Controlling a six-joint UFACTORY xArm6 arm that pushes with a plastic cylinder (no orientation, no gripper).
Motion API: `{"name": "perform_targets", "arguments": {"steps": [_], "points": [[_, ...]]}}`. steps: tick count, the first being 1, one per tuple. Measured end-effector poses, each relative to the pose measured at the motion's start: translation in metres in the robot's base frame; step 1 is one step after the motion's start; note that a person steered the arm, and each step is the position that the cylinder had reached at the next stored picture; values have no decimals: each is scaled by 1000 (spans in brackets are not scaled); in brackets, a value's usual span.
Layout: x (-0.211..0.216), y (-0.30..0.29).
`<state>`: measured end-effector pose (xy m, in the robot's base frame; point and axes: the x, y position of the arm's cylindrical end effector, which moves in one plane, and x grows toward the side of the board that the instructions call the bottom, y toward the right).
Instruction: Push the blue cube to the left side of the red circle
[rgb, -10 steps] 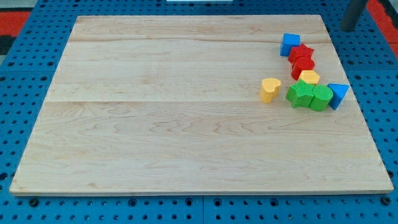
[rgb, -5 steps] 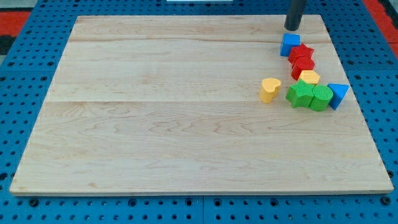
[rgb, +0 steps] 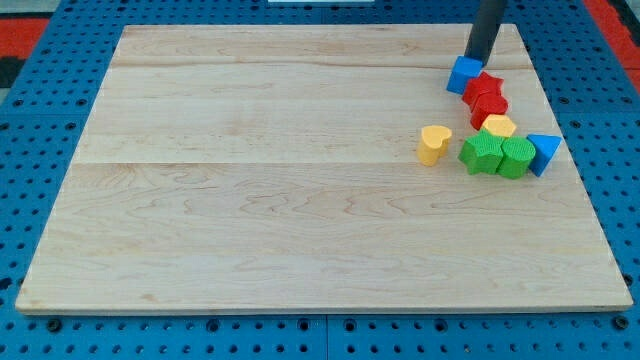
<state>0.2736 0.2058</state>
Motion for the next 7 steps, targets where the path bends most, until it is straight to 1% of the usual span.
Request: {"name": "perform_targets", "arguments": {"steps": [2,5,6,7], "points": [[-1,-8],[22,-10],[20,-18],[15,-44]]}}
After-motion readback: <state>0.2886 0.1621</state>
